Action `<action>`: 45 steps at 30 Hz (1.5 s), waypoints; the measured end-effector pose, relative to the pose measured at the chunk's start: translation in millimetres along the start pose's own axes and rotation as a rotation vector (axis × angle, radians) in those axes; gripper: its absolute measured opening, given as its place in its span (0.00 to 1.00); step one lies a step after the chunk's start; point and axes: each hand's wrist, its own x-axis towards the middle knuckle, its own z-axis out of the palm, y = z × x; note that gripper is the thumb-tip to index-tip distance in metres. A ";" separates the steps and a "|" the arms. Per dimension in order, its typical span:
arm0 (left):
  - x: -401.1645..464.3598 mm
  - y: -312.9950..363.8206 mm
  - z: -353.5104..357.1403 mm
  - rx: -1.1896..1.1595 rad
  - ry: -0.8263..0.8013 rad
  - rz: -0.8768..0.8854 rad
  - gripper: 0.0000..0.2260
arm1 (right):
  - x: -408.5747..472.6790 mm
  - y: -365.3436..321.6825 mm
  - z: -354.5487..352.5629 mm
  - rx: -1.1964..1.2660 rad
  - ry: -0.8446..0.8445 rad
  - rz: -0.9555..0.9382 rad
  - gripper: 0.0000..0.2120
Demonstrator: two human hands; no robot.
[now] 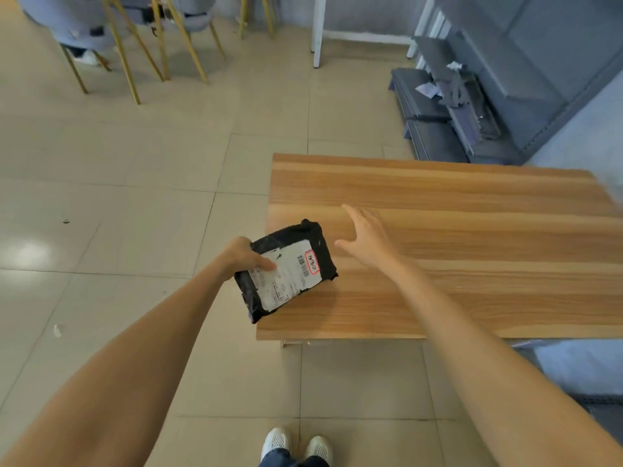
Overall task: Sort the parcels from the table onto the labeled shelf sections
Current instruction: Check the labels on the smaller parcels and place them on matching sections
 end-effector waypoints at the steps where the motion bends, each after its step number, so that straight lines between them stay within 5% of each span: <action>1: -7.6 13.6 -9.2 0.095 -0.025 0.040 0.13 | 1.2 -5.9 -10.4 0.009 -0.013 -0.006 0.37; 8: -53.4 99.6 -39.7 0.613 -0.120 0.257 0.17 | 0.0 -45.3 -42.9 0.103 -0.380 -0.085 0.39; 16: -79.8 128.3 -35.2 0.710 -0.169 0.334 0.19 | -19.7 -32.3 -25.6 0.454 -0.496 -0.001 0.23; 21: -84.2 136.2 -30.5 0.703 -0.116 0.412 0.26 | -22.6 -25.9 -21.1 0.521 -0.385 0.006 0.23; 25: -83.4 137.9 -30.9 0.588 0.138 0.532 0.42 | -24.2 -21.2 -27.9 0.518 -0.189 0.024 0.17; 31: -86.8 140.0 -34.8 0.132 0.407 0.535 0.52 | -25.0 -8.6 -42.5 0.923 0.013 0.162 0.14; 35: -89.6 133.8 -18.4 -0.194 0.294 0.404 0.45 | -28.1 -8.0 -56.6 1.213 0.017 0.209 0.15; 41: -83.4 127.9 13.7 -0.441 -0.049 0.390 0.22 | -31.7 -10.3 -70.3 1.217 0.028 0.203 0.13; 45: -85.6 140.5 25.3 -0.608 -0.029 0.433 0.10 | -35.2 -9.2 -77.1 1.234 0.054 0.201 0.09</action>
